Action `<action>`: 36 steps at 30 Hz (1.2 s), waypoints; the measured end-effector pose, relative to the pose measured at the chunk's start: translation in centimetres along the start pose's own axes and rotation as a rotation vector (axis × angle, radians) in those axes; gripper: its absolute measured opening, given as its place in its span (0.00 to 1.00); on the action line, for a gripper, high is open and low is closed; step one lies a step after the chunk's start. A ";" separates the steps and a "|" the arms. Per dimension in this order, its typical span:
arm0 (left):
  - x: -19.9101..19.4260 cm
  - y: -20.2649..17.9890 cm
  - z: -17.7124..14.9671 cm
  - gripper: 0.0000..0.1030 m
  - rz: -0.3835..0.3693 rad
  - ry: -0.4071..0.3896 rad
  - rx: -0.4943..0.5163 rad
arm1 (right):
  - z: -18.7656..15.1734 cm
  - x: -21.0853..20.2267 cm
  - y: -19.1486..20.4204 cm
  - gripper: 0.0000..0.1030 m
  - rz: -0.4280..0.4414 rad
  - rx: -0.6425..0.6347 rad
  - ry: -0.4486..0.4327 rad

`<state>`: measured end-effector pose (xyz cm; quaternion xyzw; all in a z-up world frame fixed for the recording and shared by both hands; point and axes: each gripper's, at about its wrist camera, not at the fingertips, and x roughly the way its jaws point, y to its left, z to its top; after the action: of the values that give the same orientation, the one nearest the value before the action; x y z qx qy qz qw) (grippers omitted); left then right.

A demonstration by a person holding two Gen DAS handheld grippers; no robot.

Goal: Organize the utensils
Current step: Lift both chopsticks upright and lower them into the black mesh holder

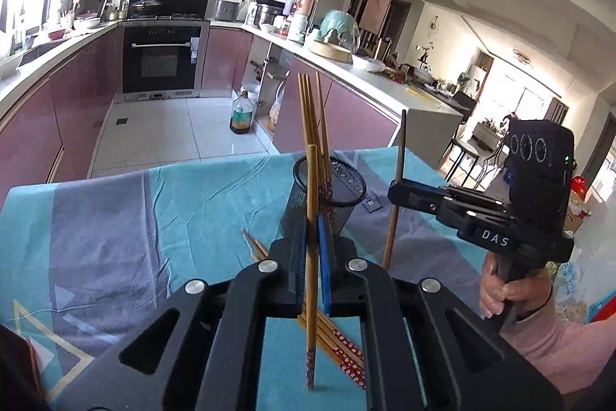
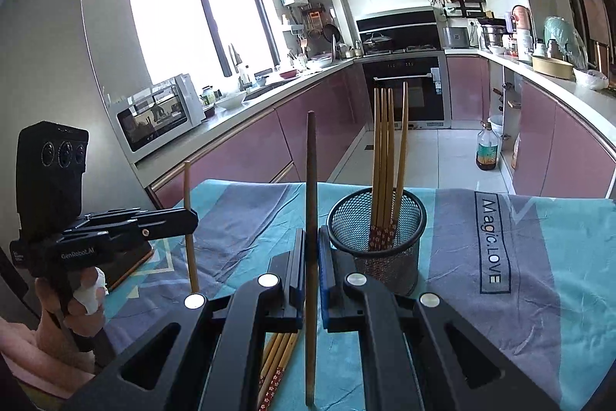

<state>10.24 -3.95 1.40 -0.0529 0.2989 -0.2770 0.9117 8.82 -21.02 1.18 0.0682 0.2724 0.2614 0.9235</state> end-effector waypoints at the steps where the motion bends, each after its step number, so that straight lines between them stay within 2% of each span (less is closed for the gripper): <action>1: -0.4 -0.1 0.4 0.06 -0.007 -0.015 -0.001 | 0.3 -0.1 0.0 0.05 0.001 -0.002 -0.008; 14: -1.4 -1.0 7.0 0.06 -0.026 -0.162 -0.019 | 5.2 -1.8 0.0 0.05 -0.009 -0.061 -0.105; 24: -0.9 -3.0 12.1 0.06 -0.029 -0.225 0.018 | 9.0 -3.9 -0.8 0.05 -0.048 -0.091 -0.197; 30: 1.0 -4.3 13.5 0.06 0.008 -0.224 0.056 | 10.1 -3.7 -1.7 0.05 -0.070 -0.088 -0.217; 36: 4.3 -4.5 12.9 0.06 0.026 -0.138 0.064 | 9.6 -1.3 -3.0 0.05 -0.090 -0.069 -0.159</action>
<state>18.39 -10.93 10.94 -0.0387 0.2268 -0.2704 0.9349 14.43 -24.07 9.10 0.0448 0.1921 0.2227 0.9547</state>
